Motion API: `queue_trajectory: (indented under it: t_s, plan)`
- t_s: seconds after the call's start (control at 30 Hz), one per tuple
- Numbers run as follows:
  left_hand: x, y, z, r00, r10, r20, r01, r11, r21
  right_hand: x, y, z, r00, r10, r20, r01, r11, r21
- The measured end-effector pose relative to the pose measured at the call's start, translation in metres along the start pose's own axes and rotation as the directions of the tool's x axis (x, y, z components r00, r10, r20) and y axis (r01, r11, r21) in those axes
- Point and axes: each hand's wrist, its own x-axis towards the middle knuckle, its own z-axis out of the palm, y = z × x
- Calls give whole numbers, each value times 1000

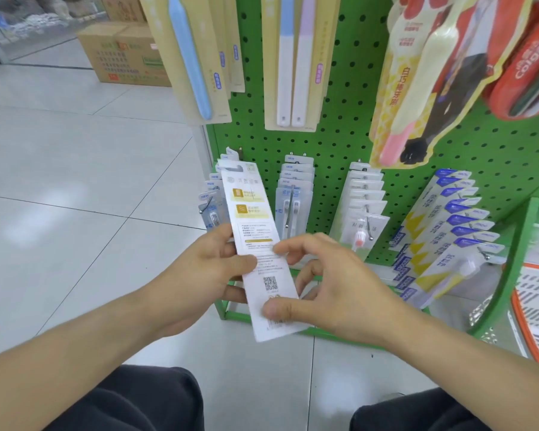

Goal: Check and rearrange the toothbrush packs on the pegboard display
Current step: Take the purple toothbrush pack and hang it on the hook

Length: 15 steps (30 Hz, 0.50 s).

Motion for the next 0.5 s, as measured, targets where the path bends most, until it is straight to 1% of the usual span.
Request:
queue_trajectory:
  t_s: [0.07,0.2,0.33,0.43,0.5]
  plan:
    - [0,-1,-1,999,-17,33,17,1000,-21,3,1,-2,999,25,-25,-23,997,70]
    - [1,-1,-2,998,-26,60,28,999,-24,6,-3,1,999,40,-32,-35,989,143]
    - [2,2,-6,998,-24,54,21,998,54,10,-3,0,999,50,-9,-45,953,298]
    - [1,1,-7,996,-27,81,16,992,128,13,0,-2,997,79,-12,-71,946,315]
    - [1,1,-7,994,-29,104,15,991,133,16,1,-2,995,96,-7,-89,947,308]
